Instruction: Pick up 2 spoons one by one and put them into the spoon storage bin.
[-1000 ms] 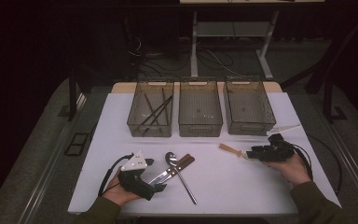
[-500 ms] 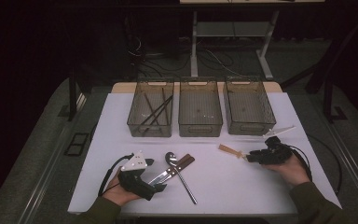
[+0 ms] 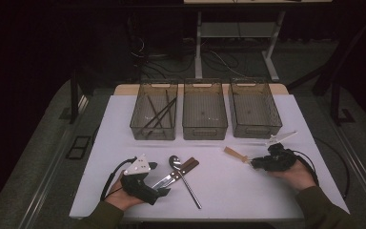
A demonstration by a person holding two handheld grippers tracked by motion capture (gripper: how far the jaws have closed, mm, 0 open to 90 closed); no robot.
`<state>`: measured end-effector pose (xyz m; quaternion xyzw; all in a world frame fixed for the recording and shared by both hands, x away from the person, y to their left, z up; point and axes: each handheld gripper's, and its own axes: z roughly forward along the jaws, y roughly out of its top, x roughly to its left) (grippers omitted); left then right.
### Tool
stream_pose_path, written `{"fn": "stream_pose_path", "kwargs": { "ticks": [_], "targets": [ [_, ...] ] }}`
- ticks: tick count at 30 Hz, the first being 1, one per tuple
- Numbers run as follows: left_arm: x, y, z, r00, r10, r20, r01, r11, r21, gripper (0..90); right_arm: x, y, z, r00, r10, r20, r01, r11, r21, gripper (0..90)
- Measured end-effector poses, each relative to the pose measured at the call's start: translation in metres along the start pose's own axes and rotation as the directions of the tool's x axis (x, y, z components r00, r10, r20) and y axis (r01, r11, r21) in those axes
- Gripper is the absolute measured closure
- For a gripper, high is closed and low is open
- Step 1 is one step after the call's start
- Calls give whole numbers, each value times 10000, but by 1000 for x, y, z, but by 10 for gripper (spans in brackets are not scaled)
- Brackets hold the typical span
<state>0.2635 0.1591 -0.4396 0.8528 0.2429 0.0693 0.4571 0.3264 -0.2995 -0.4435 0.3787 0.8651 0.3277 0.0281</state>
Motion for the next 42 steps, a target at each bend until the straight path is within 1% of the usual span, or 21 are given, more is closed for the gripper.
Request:
{"fn": "stream_pose_path", "kwargs": {
  "ticks": [6, 14, 19, 23, 27, 30, 32, 42],
  "targets": [
    [0, 0, 0, 10000, -7, -9, 7, 10000, 0, 0, 5, 1, 1, 9986, -463, 240, 460, 9989, 128, 823],
    [0, 0, 0, 10000, -6, 4, 6, 10000, 8, 0, 6, 1, 1, 9982, -504, 324, 500, 9987, 128, 828],
    [0, 0, 0, 10000, 4, 15, -4, 10000, -13, 0, 2, 0, 1, 10000, -58, 64, 58, 10000, 35, 828],
    [0, 0, 0, 10000, 8, 27, -7, 10000, -8, 0, -1, 0, 0, 9999, 108, -107, -109, 9999, -57, 828],
    [0, 0, 0, 10000, 14, 37, -14, 10000, -11, 0, -2, 0, -3, 9998, 175, -11, -175, 9997, -172, 828],
    [0, 0, 0, 10000, 11, 45, -11, 10000, -10, 0, -3, 0, -5, 9995, 295, 73, -292, 9989, -375, 828],
    [0, 0, 0, 10000, 5, 48, -5, 10000, -14, 0, -2, 0, -7, 9994, 263, 207, -251, 9982, -547, 827],
    [0, 0, 1, 10000, -33, 58, 33, 10000, -27, 0, 1, 4, -14, 9991, 357, 237, -327, 9926, -1168, 827]
  ]
}}
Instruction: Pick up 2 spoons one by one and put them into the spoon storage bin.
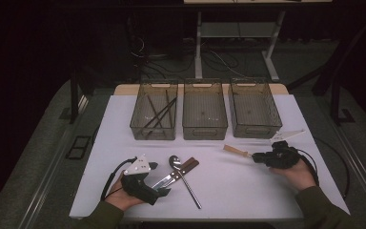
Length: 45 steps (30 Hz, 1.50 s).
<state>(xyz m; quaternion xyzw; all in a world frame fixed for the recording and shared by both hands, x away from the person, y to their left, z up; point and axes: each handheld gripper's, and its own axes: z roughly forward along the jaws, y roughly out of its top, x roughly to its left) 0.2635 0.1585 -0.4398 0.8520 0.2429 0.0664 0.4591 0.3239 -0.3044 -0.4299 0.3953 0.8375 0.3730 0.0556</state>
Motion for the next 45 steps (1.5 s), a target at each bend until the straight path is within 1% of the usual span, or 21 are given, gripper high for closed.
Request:
{"fn": "stream_pose_path", "kwargs": {
  "ticks": [3, 9, 11, 13, 17, 21, 23, 25, 26, 29, 33, 35, 41, 45],
  "targets": [
    [0, 0, 0, 10000, -8, -2, 8, 10000, 10, 0, 1, 2, -1, 10000, -59, 6, 59, 9999, -103, 827],
    [0, 0, 0, 10000, -8, -23, 8, 10000, 40, 0, 4, 8, -4, 10000, 11, 91, -8, 9992, -387, 827],
    [1, 0, 0, 10000, 6, -34, -6, 10000, 70, 0, 5, 10, -4, 9998, 62, 182, -52, 9987, -510, 827],
    [2, -1, -1, 10000, -58, -76, 58, 10000, 29, 0, 5, 13, -4, 9998, 72, 199, -61, 9983, -583, 827],
    [3, -2, -1, 9999, -147, -85, 147, 9999, -1, 0, 5, 19, -5, 9993, 215, 292, -193, 9970, -753, 827],
    [3, -3, 2, 9999, -103, -47, 103, 9999, 46, 0, 5, 27, -7, 9981, 429, 440, -386, 9948, -945, 827],
    [2, -3, 3, 9998, -203, -41, 203, 9998, -62, 0, 5, 32, -7, 9969, 570, 539, -512, 9934, -1022, 827],
    [2, -3, 3, 9998, -186, -6, 186, 9998, -94, 0, 5, 36, -8, 9961, 650, 591, -584, 9924, -1079, 827],
    [3, -3, 3, 9999, -162, -12, 162, 9998, -97, 0, 5, 37, -8, 9959, 624, 653, -547, 9919, -1143, 827],
    [3, -3, 3, 9999, -154, -44, 154, 9998, -87, 0, 4, 43, -8, 9945, 805, 676, -715, 9895, -1260, 827],
    [3, -3, 2, 9999, -139, -45, 139, 9999, -92, 0, 7, 53, -8, 9935, 919, 667, -817, 9865, -1420, 827],
    [3, -2, 3, 9999, -142, -31, 141, 9998, -114, 0, 9, 58, -7, 9925, 971, 743, -857, 9859, -1435, 827],
    [2, -3, 2, 9999, -112, -33, 111, 9999, -124, 0, 13, 74, 2, 9901, 891, 1086, -721, 9858, -1517, 826],
    [2, -2, 2, 9999, -99, -17, 98, 9998, -156, 0, 17, 88, 10, 9894, 870, 1159, -687, 9857, -1538, 826]
  ]
}}
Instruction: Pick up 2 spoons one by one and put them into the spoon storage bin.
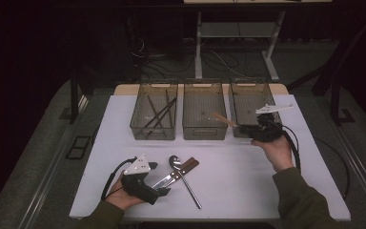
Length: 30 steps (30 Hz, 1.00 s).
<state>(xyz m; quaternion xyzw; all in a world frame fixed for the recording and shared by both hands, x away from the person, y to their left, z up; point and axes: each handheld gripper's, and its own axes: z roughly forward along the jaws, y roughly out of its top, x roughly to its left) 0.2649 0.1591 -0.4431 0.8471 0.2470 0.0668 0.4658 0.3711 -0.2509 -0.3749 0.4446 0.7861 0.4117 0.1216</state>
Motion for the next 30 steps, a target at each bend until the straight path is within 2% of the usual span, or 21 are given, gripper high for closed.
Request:
{"fn": "stream_pose_path", "kwargs": {
  "ticks": [4, 6, 12, 20, 25, 30],
  "targets": [
    [0, 0, 0, 10000, 24, 28, -24, 10000, -1, 0, 4, 13, 10, 10000, 53, -30, -53, 10000, -66, 826],
    [0, 1, 0, 9999, 123, 55, -124, 9999, 12, 0, 6, 20, 15, 10000, -25, 7, 25, 10000, 0, 826],
    [-1, 1, 0, 9999, 76, 94, -76, 10000, -58, 0, 10, 38, 34, 9999, -126, 112, 123, 9997, 213, 826],
    [-1, 1, -1, 9998, 139, 120, -138, 9999, -36, 0, 15, 54, 59, 9992, -330, 205, 315, 9968, 733, 826],
    [-1, 2, -1, 9997, 221, 110, -221, 9998, 27, 0, 19, 59, 76, 9962, -671, 550, 596, 9899, 1290, 824],
    [-1, 2, -1, 9995, 276, 134, -277, 9996, 49, 0, 24, 62, 90, 9889, -1269, 772, 1098, 9745, 1957, 822]
  ]
}}
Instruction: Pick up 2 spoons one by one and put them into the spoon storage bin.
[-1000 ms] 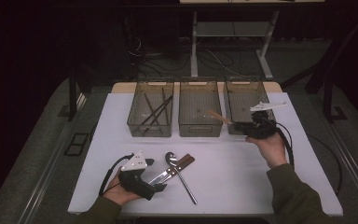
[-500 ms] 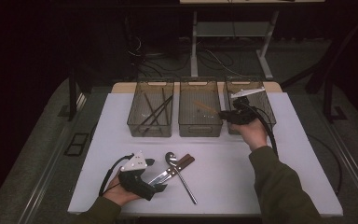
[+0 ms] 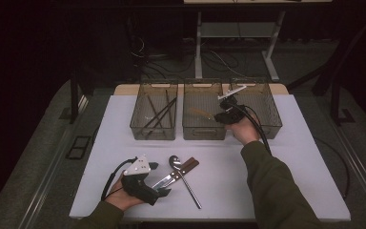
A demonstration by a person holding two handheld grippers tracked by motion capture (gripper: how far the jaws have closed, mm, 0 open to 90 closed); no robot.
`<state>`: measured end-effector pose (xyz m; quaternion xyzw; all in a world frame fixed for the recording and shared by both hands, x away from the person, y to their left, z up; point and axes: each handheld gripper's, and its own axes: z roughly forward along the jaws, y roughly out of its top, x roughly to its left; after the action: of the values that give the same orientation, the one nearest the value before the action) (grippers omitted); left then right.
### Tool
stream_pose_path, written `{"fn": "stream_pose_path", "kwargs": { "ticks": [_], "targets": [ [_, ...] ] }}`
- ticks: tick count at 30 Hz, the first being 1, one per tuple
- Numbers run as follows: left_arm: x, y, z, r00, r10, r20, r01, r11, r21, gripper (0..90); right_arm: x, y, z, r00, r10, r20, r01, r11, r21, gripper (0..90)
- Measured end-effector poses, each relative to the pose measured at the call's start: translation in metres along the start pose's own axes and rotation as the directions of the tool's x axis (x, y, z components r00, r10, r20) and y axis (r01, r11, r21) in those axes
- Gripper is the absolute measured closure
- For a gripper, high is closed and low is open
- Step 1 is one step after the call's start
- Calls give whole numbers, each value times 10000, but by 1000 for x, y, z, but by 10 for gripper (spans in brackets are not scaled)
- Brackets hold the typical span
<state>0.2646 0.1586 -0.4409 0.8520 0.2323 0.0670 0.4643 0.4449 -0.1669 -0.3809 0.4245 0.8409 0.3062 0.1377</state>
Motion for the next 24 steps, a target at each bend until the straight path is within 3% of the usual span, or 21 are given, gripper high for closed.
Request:
{"fn": "stream_pose_path", "kwargs": {
  "ticks": [5, 11, 15, 18, 24],
  "targets": [
    [0, 0, 0, 10000, 15, 6, -15, 10000, -44, 0, 4, 1, 9, 9999, -138, -61, 140, 9991, 409, 807],
    [0, 0, 0, 10000, 12, 19, -12, 10000, -45, 0, 3, 1, 9, 9997, 59, -244, -56, 9999, 152, 758],
    [0, 0, 0, 10000, 9, 15, -9, 10000, -45, 0, 2, 1, 2, 9992, 158, -369, -169, 9994, -291, 656],
    [0, 0, 0, 10000, -27, 18, 27, 10000, -65, 0, 0, 1, -6, 9955, 518, -798, -563, 9969, -548, 558],
    [-1, 0, 1, 9999, -126, 20, 126, 9999, -66, 0, -4, -10, -29, 9872, 808, -1373, -957, 9898, -1059, 401]
  ]
}}
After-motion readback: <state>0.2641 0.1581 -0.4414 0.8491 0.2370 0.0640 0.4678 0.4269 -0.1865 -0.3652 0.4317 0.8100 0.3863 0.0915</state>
